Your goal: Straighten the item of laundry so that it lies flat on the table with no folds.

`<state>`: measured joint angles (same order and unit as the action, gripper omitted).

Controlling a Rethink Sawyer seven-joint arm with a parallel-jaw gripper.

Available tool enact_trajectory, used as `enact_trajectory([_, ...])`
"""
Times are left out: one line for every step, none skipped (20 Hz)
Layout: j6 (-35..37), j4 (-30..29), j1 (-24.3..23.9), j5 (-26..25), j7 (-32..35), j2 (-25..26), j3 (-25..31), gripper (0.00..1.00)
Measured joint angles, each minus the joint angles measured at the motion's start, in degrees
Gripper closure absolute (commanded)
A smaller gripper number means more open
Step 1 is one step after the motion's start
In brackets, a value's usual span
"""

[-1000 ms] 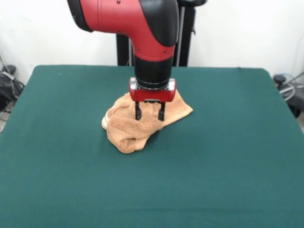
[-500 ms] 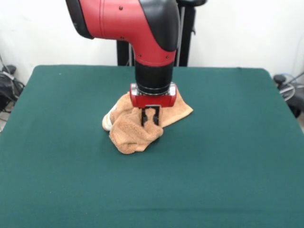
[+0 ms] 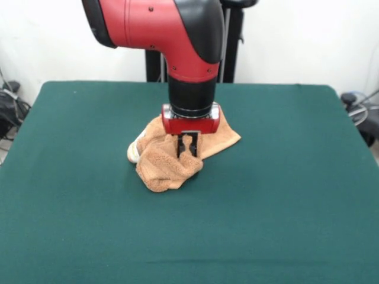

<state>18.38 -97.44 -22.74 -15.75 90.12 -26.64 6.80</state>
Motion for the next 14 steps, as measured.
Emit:
enact_trajectory([0.0, 0.0, 0.0, 0.0, 0.0, 0.0, 0.0, 1.0])
enact_trajectory([0.0, -0.1, 0.0, 0.0, 0.0, -0.1, 0.0, 1.0])
enact_trajectory([-0.1, -0.2, 0.0, 0.0, 0.0, -0.2, 0.0, 1.0])
enact_trajectory([-0.1, -0.4, 0.1, 0.0, 0.0, -0.4, 0.0, 1.0])
enact_trajectory([-0.1, -0.5, 0.2, 0.0, 0.0, -0.6, 0.0, 1.0])
enact_trajectory([-0.1, -0.9, 0.9, 0.0, 0.0, -1.5, -0.1, 1.0])
enact_trajectory([-0.1, -0.9, 1.4, 0.0, 0.0, -1.9, -0.2, 1.0])
enact_trajectory([-0.1, -0.9, 2.0, 0.0, 0.0, -2.4, -0.3, 1.0])
enact_trajectory([-0.1, -1.0, 2.6, 0.0, 0.0, -2.9, -0.3, 1.0])
enact_trajectory([-0.1, -1.0, 3.2, 0.1, 0.0, -3.4, -0.3, 1.0])
enact_trajectory([-0.1, -1.0, 4.1, 0.3, 0.0, -4.2, -0.3, 1.0])
enact_trajectory([-0.1, -1.0, 4.9, 0.7, 0.0, -5.0, -0.3, 1.0])
enact_trajectory([0.1, -1.2, 5.5, 1.3, 0.0, -6.1, -0.1, 1.0])
enact_trajectory([0.2, -1.4, 6.2, 1.9, 0.0, -7.2, 0.0, 1.0])
